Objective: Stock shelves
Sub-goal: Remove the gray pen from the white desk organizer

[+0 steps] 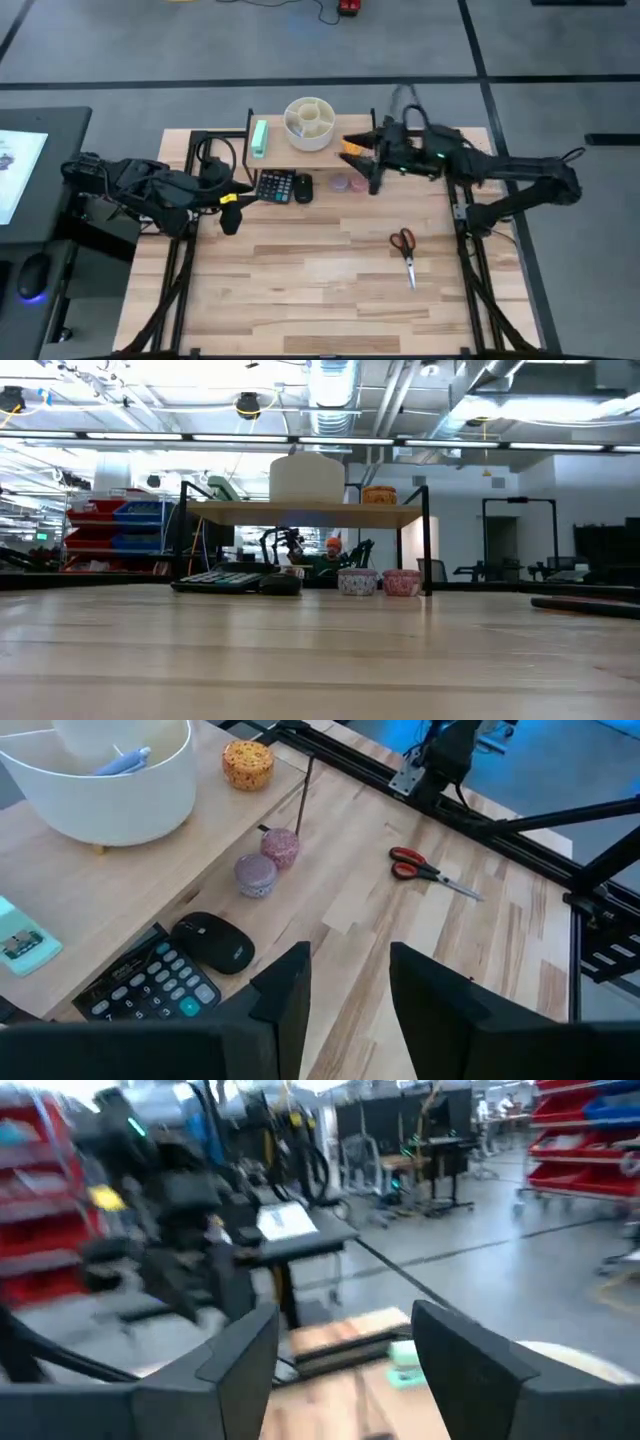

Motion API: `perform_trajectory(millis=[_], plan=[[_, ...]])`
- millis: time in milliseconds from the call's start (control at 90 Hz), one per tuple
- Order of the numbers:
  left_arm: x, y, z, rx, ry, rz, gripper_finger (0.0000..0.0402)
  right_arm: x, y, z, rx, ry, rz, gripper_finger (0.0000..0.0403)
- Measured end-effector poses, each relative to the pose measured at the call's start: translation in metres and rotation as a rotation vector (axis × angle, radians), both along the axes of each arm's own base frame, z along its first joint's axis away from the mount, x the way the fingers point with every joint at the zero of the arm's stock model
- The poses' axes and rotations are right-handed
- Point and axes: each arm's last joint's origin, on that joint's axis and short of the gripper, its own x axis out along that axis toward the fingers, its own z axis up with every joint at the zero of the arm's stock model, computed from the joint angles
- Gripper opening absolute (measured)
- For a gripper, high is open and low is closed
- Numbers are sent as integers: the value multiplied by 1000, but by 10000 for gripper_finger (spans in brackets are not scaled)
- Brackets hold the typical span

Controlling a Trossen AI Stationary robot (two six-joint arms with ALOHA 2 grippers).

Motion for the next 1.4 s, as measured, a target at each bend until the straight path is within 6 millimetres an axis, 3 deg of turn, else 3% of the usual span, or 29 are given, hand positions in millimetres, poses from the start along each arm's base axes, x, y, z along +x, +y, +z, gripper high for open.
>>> perform_trajectory(millis=[278, 611, 867, 1244, 1400], plan=[[0, 0, 0, 0, 0, 1, 116, 66, -29, -14, -175, 265, -75, 217], [0, 0, 0, 4, -2, 9, 116, 112, -67, -59, -162, 470, -122, 217], [0, 0, 0, 4, -1, 9, 116, 127, -83, -90, -147, 556, -162, 217], [0, 0, 0, 6, -2, 12, 116, 126, -92, -88, -154, 550, -228, 216], [0, 0, 0, 6, -2, 13, 116, 124, -94, -89, -116, 542, -241, 190]])
